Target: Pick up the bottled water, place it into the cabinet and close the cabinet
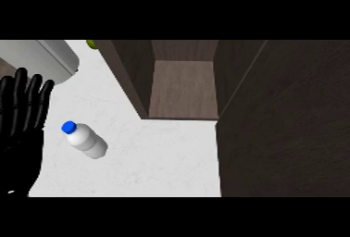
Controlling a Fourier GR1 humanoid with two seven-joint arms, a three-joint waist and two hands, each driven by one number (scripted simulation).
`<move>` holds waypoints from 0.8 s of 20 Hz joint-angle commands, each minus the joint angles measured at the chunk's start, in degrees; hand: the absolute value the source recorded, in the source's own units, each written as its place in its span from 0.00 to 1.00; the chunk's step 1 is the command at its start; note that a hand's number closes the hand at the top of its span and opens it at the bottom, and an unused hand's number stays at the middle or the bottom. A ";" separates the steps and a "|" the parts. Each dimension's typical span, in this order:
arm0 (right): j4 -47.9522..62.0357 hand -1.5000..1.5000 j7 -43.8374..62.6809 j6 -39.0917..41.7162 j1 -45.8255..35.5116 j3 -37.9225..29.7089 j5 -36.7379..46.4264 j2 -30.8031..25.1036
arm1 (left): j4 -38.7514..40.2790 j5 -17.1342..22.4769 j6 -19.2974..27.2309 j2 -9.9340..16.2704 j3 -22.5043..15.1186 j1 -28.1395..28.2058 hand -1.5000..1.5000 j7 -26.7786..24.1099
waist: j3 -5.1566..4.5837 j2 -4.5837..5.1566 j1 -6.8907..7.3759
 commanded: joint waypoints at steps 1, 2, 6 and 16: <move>0.75 0.00 -3.82 2.01 3.24 1.32 1.20 0.23 | 5.59 1.32 -1.44 0.16 0.95 -2.37 0.00 -2.06 | 0.51 -0.80 -1.10; 1.29 0.00 -2.78 1.74 0.47 0.28 0.60 -0.20 | 5.48 5.76 -5.46 2.33 2.55 -1.27 0.00 -1.96 | 0.50 -0.79 -0.96; -7.81 0.00 -3.17 4.60 5.58 0.24 -0.65 -2.80 | 3.72 18.28 -13.63 7.77 4.58 -4.90 0.00 6.42 | 0.51 -1.00 -1.71; -11.88 0.00 12.11 5.78 17.54 6.61 -17.41 2.83 | 0.00 34.76 -6.00 5.82 7.77 8.73 0.00 31.39 | 0.51 -1.00 -0.85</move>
